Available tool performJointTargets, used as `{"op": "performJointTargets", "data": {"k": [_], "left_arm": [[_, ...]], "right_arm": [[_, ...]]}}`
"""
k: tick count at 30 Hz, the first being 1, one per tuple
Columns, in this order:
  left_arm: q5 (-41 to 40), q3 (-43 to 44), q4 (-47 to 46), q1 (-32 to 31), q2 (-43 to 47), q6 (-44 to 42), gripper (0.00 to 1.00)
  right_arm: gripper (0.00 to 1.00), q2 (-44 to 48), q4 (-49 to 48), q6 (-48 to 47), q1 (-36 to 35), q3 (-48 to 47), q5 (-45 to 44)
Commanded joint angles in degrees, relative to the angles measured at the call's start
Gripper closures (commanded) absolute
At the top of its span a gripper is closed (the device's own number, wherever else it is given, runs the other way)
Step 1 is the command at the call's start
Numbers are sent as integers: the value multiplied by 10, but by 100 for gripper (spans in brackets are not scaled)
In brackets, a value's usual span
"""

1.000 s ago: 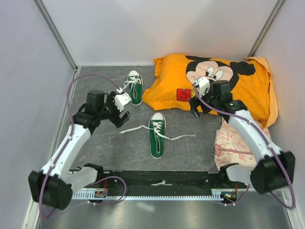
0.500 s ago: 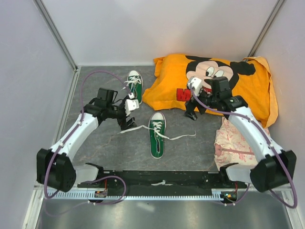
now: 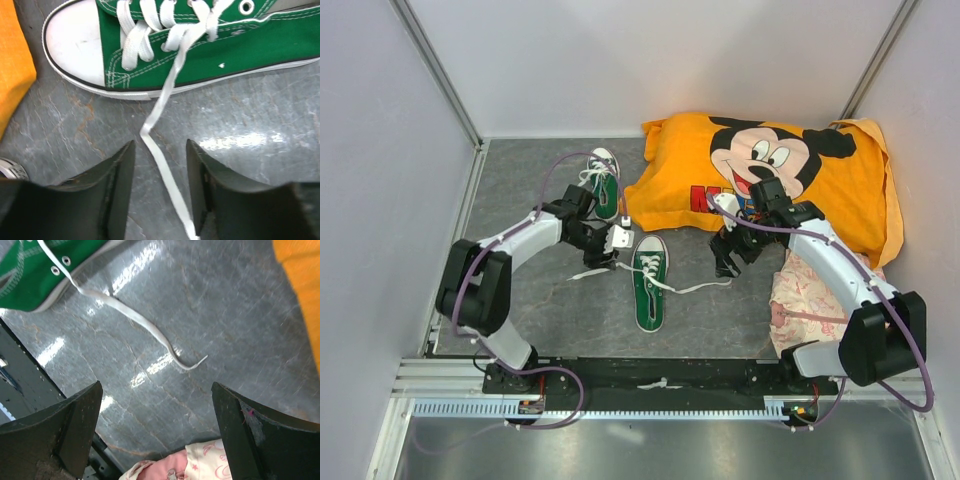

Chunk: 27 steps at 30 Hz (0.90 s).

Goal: Tie the shoes

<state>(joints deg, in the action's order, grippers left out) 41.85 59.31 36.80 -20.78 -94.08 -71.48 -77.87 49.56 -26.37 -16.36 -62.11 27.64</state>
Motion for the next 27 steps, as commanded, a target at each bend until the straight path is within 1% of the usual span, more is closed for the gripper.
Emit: {"op": "performJointTargets", "data": {"k": [1, 2, 5, 13, 19, 21, 24, 25, 26, 27], "left_arm": [[-18, 51, -1, -11, -38, -50, 52], [-20, 56, -1, -14, -50, -52, 54], [-31, 58, 0, -24, -67, -65, 56], [-40, 53, 18, -33, -91, -93, 57], [-46, 54, 14, -45, -98, -85, 55], [-49, 56, 12, -45, -103, -84, 57], [-52, 60, 11, -46, -105, -85, 65], [-50, 58, 11, -45, -104, -84, 73], [-48, 57, 11, -46, -95, -84, 76], [-42, 55, 11, -46, -91, -84, 78]], "right_arm": [[2, 0, 4, -3, -2, 23, -27], [2, 0, 4, -8, -3, 27, -29], [2, 2, 8, -12, -2, 35, -32], [2, -2, 6, -10, 0, 49, -27], [2, 3, 8, -4, -2, 52, -25], [2, 6, 7, -5, -2, 53, -22], [3, 7, 6, -10, -3, 57, -17], [5, 4, 5, -13, -3, 58, -18], [10, 3, 6, -16, -4, 59, -20], [13, 0, 7, -19, -6, 59, -23]]}}
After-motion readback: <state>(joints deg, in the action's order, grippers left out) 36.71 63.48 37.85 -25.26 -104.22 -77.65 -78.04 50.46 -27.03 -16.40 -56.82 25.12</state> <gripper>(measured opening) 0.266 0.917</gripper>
